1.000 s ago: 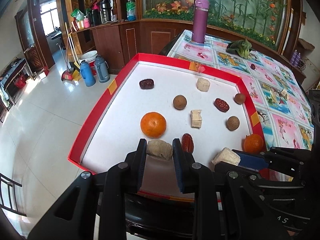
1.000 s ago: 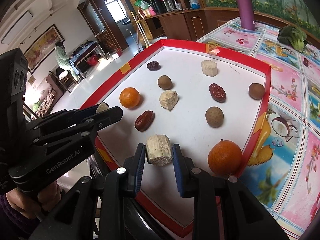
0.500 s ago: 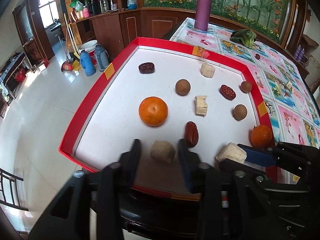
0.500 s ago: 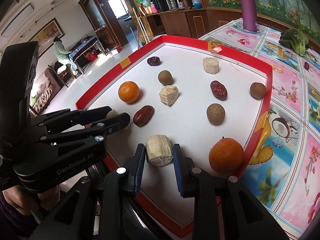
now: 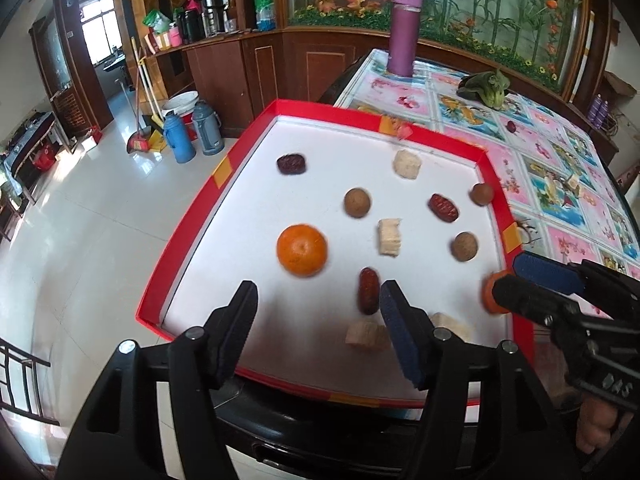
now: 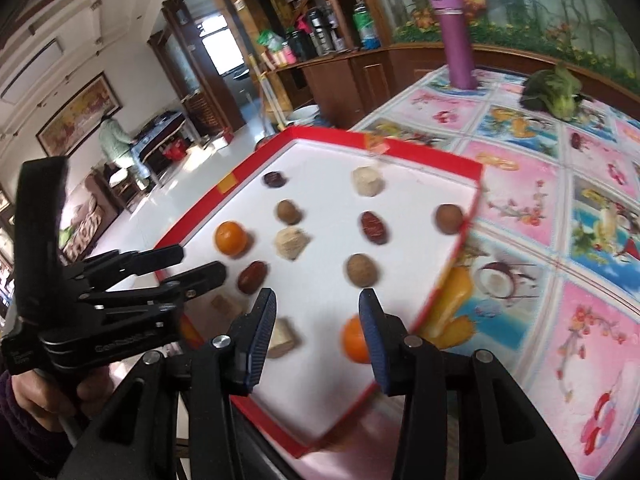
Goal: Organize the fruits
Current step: 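Carry the beige chunk into the tray and release while the left gripper drops its chunk there, then move both open grippers back toward the remaining fruits on the tablecloth, then grasp a beige chunk with the right gripper while the left gripper grasps another beige chunk, then carry the beige chunk into the tray and release while the left gripper drops its chunk there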
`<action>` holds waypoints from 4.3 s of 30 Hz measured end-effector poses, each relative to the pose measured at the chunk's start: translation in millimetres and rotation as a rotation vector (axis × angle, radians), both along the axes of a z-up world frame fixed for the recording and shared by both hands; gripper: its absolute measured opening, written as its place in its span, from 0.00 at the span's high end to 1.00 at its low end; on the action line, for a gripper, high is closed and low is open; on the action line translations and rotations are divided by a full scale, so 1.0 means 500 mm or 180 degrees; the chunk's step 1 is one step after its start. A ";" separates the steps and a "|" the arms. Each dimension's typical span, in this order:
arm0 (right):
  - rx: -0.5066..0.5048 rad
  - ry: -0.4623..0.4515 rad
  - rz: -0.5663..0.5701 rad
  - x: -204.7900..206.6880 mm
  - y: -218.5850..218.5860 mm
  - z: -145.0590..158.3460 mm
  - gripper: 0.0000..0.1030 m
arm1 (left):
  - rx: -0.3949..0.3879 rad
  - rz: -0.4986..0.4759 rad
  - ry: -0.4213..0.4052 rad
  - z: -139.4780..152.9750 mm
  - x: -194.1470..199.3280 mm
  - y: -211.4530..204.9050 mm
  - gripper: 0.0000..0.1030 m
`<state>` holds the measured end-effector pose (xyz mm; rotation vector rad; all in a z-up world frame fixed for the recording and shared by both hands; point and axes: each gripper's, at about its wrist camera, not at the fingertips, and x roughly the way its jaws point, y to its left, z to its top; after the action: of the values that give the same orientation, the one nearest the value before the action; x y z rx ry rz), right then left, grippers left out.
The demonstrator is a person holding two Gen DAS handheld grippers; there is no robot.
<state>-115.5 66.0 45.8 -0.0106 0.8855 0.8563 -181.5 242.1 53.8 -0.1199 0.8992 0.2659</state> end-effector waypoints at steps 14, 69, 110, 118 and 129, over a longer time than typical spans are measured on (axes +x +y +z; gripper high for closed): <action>-0.0275 -0.0282 -0.1453 0.204 -0.344 0.006 0.59 | 0.0214 -0.0968 -0.0136 0.075 0.120 -0.222 0.27; 0.0642 0.0341 -0.2386 0.358 -0.606 0.000 0.85 | -0.0212 -0.1962 0.0253 -0.059 0.547 -0.636 0.80; 0.0544 -0.0394 -0.0550 0.080 -0.124 0.113 0.86 | 0.0074 -0.0202 -0.0888 0.144 0.091 -0.127 0.80; 0.0386 -0.0347 -0.0289 0.036 -0.043 0.090 0.86 | 0.0184 0.0061 -0.0894 0.124 0.069 -0.063 0.80; 0.0219 -0.0272 -0.0133 0.009 0.019 0.060 0.86 | 0.0180 0.0227 -0.0736 0.076 0.060 -0.010 0.80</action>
<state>-111.2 75.3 75.7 0.0308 0.7734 0.8407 -151.6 237.2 91.6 -0.1278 0.6579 0.3363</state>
